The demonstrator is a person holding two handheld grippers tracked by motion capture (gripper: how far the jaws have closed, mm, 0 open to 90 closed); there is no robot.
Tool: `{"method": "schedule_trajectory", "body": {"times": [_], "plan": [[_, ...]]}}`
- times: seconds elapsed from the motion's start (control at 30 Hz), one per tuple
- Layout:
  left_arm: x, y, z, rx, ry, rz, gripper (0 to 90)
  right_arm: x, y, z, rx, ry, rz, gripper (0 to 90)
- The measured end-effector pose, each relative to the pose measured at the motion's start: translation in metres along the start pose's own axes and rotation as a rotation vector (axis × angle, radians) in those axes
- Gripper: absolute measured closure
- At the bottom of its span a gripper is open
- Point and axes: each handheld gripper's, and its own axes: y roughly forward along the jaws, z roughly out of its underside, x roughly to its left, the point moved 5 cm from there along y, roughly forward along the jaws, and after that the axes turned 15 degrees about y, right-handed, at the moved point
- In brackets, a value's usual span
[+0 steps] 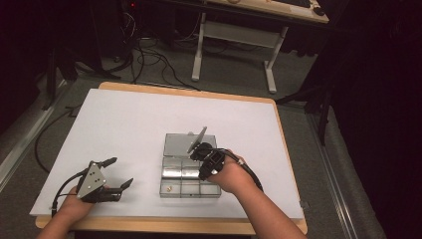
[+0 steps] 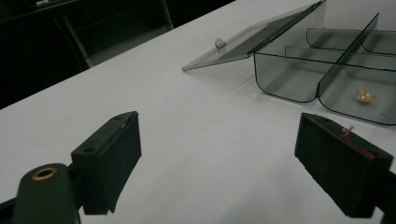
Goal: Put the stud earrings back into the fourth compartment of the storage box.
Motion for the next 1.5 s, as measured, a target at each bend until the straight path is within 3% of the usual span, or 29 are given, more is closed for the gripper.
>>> {"method": "schedule_trajectory", "body": {"times": [0.33, 0.83, 1.1, 1.5], "plan": [[0.000, 0.001, 0.000, 0.005, -0.010, 0.007, 15.0, 0.021, 0.008, -0.012, 0.008, -0.056, -0.020, 85.6], [0.000, 0.001, 0.000, -0.006, -0.012, 0.006, 14.9, 0.064, 0.033, -0.030, 0.022, -0.151, -0.063, 85.7], [0.001, 0.001, 0.000, -0.001, -0.012, 0.015, 14.9, 0.073, 0.043, -0.034, 0.031, -0.169, -0.068, 85.6], [0.000, 0.001, 0.000, 0.000, -0.014, 0.017, 14.9, 0.072, 0.059, -0.034, 0.045, -0.167, -0.066, 85.5]]}}
